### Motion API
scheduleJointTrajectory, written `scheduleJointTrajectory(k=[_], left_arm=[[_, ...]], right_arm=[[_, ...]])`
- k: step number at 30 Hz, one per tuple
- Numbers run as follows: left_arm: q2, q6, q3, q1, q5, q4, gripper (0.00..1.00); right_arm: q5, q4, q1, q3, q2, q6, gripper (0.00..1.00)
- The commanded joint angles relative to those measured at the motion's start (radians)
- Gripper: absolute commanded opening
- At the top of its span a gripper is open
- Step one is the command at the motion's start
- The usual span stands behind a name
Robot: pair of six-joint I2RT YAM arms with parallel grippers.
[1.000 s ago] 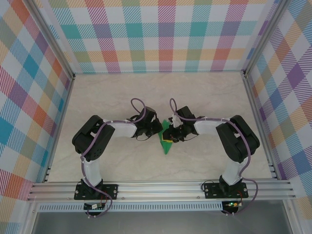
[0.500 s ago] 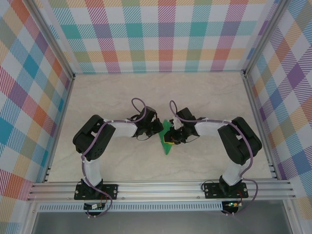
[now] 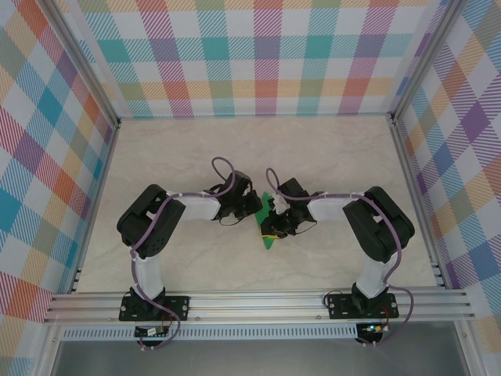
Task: Fold a paper plane with a square sheet of paper (pick it up from the middle)
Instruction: Fourth fold the wing at the center of the table.
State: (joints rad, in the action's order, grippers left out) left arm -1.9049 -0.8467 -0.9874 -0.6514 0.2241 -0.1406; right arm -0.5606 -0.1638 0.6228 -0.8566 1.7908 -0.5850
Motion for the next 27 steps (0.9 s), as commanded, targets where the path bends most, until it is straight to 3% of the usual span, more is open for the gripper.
scheduleJointTrajectory(k=[1, 8, 15, 21, 27], left_arm=[[-0.05, 0.021, 0.001, 0.006, 0.017, 0.093, 0.08], [-0.051, 0.021, -0.003, 0.006, 0.021, 0.095, 0.08], [-0.051, 0.023, -0.01, 0.006, 0.026, 0.099, 0.08], [-0.052, 0.024, -0.013, 0.007, 0.033, 0.099, 0.08], [-0.035, 0.027, -0.01, 0.006, 0.051, 0.087, 0.09]], right_arm=[[0.046, -0.056, 0.004, 0.024, -0.003, 0.019, 0.19], [-0.029, -0.044, 0.008, 0.039, -0.118, 0.019, 0.21], [-0.054, -0.028, 0.031, 0.087, -0.068, 0.038, 0.22], [0.056, -0.116, 0.054, 0.074, -0.031, 0.063, 0.21], [0.081, -0.132, 0.054, 0.064, -0.152, 0.05, 0.22]])
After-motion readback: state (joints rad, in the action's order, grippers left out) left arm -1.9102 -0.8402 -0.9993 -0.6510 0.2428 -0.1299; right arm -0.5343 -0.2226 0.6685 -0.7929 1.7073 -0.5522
